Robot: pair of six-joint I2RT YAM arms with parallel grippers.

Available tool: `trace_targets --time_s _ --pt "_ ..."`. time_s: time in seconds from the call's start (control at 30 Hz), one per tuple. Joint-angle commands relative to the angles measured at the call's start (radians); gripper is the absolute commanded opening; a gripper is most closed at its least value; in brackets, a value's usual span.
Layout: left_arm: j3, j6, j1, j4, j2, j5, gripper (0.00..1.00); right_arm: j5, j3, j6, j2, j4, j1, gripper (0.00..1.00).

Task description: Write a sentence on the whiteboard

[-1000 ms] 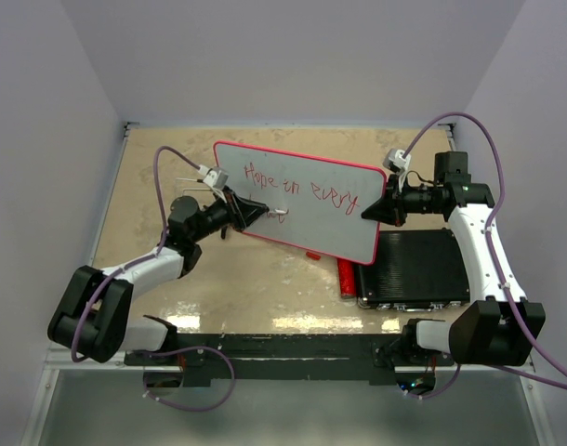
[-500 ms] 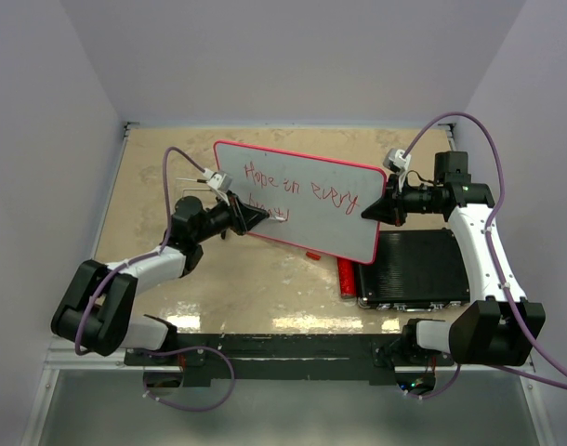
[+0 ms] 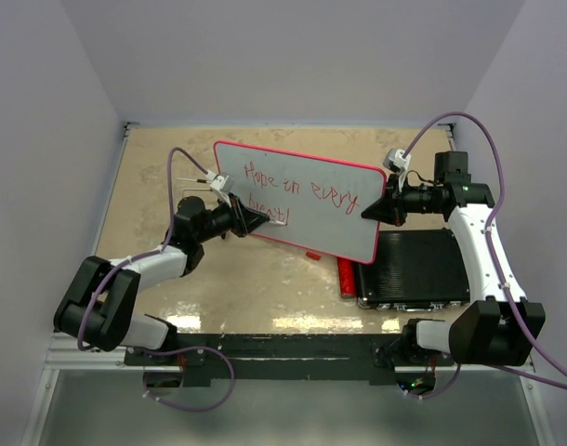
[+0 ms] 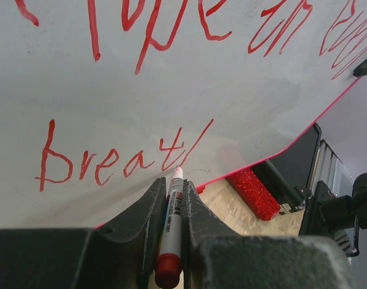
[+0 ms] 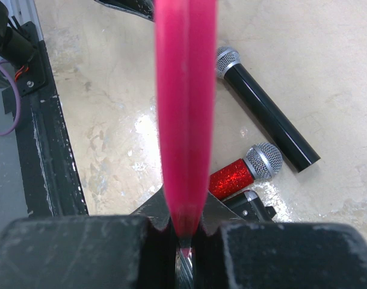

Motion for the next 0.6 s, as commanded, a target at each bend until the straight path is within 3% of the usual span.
trace_targets --time_s 0.0,0.57 --pt "0.024 0.045 -0.003 0.018 0.004 -0.019 0.0 -0.019 0.008 -0.012 -0.032 -0.011 0.011 0.0" --pt "0.061 0.017 -0.003 0.035 -0.047 -0.027 0.0 -0.019 0.009 -0.013 -0.03 -0.014 0.011 0.0"
